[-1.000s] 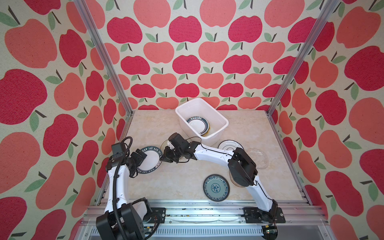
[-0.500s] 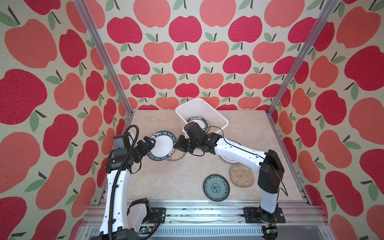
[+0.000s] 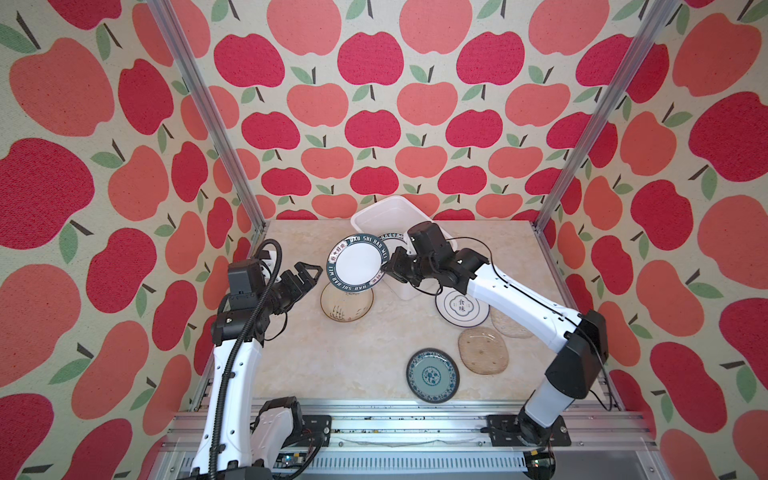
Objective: Place the plates into the plastic bin on the countertop
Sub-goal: 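Carry the HAO SHI HAO WEI plate over the white bin with the right gripper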
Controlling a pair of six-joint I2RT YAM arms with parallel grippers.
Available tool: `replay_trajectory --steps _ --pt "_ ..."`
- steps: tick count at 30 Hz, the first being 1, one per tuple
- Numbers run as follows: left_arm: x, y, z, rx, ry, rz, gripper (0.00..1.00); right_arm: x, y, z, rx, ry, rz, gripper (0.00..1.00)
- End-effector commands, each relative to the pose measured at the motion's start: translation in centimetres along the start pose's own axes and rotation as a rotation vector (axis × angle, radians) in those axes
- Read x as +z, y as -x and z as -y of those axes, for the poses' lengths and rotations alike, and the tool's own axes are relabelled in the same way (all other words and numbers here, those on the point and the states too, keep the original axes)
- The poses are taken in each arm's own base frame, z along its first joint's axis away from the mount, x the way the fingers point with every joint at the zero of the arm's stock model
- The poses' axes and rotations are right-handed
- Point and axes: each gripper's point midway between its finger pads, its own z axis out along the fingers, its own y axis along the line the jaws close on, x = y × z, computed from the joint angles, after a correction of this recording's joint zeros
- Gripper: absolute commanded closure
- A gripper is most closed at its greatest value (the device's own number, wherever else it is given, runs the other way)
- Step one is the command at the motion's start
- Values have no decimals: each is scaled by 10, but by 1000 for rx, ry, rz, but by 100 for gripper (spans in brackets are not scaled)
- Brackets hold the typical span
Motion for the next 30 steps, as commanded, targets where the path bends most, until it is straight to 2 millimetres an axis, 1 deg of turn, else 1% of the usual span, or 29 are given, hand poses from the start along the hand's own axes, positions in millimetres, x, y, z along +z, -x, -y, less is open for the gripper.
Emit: replay_trajectory --steps 1,4,8,10,13,17,19,23,27,28,30 --pt "-7 4 44 131 -94 19 1 -41 41 -11 2 39 96 100" --pt "-3 -5 66 228 -112 -13 1 -52 70 4 69 32 134 100" --pt "5 -23 93 408 -101 -79 1 -57 102 21 156 29 171 100" --pt "9 -32 102 505 -91 -100 1 -53 113 30 205 27 181 100" --pt "17 -46 112 658 -96 -108 1 -42 124 41 257 20 194 100" --pt "23 -67 124 864 -129 -122 1 -24 135 53 264 -21 205 100" --pt "25 -75 127 919 -138 -131 1 -16 139 61 255 -51 208 100" --pt "30 -78 122 946 -121 -145 1 -5 147 80 241 -122 233 100" --pt "32 -79 118 967 -111 -149 1 6 154 87 234 -141 243 100" --pt "41 -82 113 969 -98 -176 1 9 156 89 227 -149 242 100" --pt "43 -84 111 970 -94 -191 1 15 158 92 215 -169 237 100"
